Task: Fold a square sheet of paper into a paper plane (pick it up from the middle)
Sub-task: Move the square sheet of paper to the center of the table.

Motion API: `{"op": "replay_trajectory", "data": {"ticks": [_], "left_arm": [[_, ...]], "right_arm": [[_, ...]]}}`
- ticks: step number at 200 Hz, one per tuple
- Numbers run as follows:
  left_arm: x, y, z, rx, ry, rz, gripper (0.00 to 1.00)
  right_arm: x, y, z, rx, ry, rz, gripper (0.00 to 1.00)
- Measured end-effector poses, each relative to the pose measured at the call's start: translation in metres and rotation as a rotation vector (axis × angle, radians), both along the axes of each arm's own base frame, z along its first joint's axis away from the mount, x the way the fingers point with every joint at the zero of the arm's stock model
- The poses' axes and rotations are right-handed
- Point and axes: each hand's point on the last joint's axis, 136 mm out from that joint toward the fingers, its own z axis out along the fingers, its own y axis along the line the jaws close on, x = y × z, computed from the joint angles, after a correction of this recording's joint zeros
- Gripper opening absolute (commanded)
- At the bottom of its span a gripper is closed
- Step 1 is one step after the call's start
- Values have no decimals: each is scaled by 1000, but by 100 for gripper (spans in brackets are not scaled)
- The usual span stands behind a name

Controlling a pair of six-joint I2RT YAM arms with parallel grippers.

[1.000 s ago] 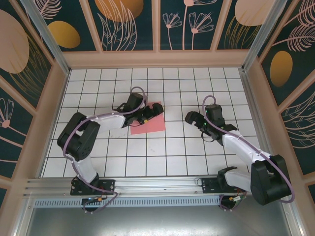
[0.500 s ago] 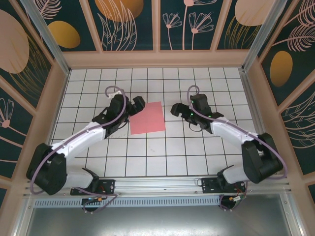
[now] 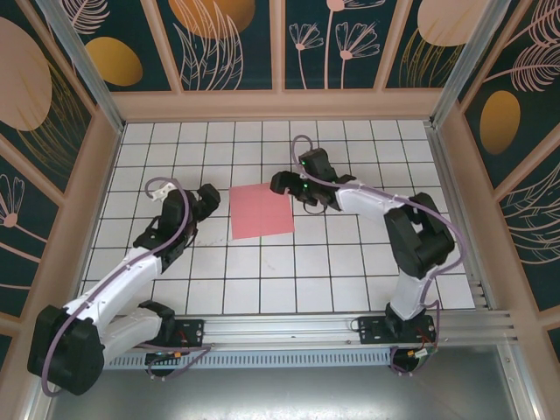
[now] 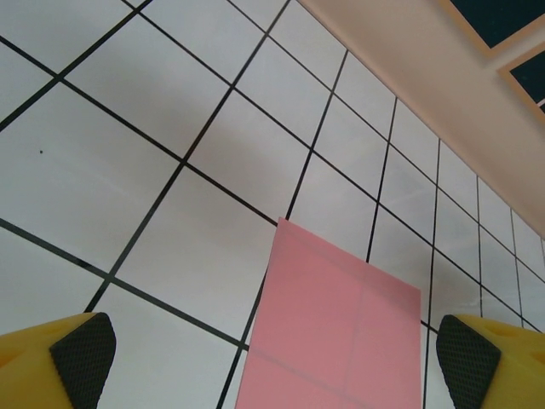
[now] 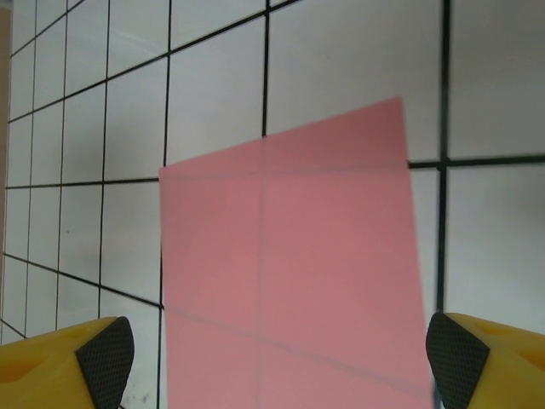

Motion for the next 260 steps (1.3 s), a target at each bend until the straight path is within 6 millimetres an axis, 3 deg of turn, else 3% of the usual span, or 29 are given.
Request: {"op": "replay_trajectory", "data": {"ticks": [27,47,85,111,139,187,260], "left_arm": [[-3,0,7,-22,-25,-3,99],[-8,0,7,-34,-30,-10,99],[-10,0,4,-35,-27,-16,99],[-10,-5,-1,-25,-7,-51,99],[-7,-16,-12,-9,39,-114,99],[-7,-31,-18,-20,71,-199,99],[-3,-57,-13,-75,63,-317,99]], "right_arm": [[14,19,-11,6,30,36,83],[19,36,-17,-7,41,64,83],[7,66,-25,-19,61,116,81],[-1,72,-40,-34,98,122,81],[-5,67,-60,-65,142,112,80],[-10,53,-63,-100,121,89,80],[-57,-25,-68,-187,121,50,80]]}}
